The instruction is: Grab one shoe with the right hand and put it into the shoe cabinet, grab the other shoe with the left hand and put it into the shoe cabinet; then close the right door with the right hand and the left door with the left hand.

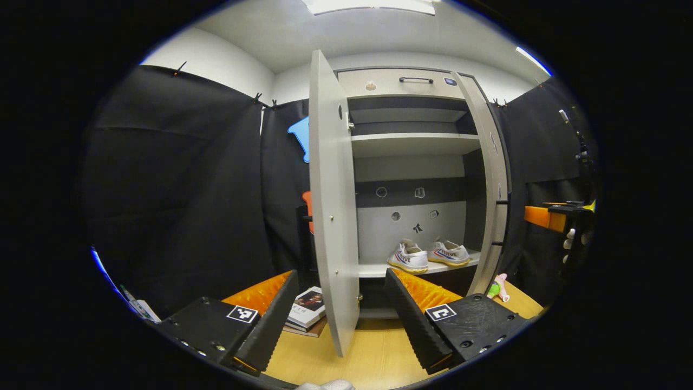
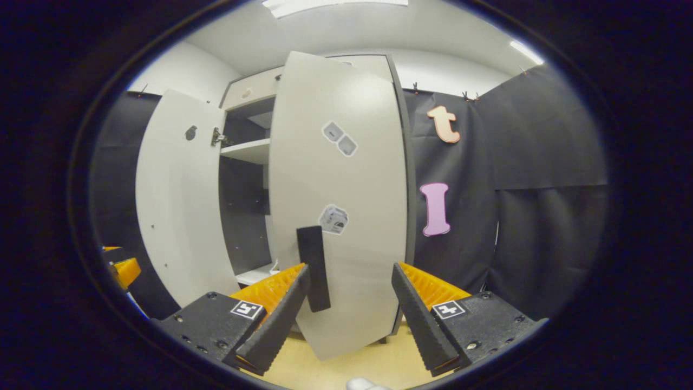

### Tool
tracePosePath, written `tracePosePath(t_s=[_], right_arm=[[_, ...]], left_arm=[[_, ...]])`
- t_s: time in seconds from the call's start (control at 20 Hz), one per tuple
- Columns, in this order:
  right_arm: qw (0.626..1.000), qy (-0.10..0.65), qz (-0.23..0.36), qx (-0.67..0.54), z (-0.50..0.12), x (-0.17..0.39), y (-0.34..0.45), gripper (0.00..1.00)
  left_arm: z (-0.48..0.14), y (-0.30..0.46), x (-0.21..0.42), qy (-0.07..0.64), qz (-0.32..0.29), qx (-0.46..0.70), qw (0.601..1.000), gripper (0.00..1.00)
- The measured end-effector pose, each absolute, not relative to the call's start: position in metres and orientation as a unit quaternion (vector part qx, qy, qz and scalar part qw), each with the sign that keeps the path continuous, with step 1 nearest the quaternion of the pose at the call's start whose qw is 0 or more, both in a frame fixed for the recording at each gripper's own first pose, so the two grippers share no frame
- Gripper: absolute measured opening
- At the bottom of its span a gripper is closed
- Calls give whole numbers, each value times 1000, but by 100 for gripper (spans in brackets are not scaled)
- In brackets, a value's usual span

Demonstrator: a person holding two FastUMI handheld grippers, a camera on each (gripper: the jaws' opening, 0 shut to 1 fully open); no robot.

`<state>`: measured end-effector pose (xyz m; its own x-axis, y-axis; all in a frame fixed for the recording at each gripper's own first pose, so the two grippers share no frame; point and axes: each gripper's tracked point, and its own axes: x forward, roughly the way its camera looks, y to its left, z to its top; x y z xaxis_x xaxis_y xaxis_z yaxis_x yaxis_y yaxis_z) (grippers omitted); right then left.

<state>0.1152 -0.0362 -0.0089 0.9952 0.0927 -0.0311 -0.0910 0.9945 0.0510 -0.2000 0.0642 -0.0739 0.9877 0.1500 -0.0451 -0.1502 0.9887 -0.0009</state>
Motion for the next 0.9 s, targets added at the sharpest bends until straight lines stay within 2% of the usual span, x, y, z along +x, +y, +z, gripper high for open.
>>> tracePosePath(t_s=[0.55,0.9], right_arm=[[995,42,89,26,-35,45,57,99],[994,69,79,30,-55,23,73,98]], left_arm=[[-79,187,-152,9,125,19,992,96],[-98,207,-93,15,89,34,995,96]])
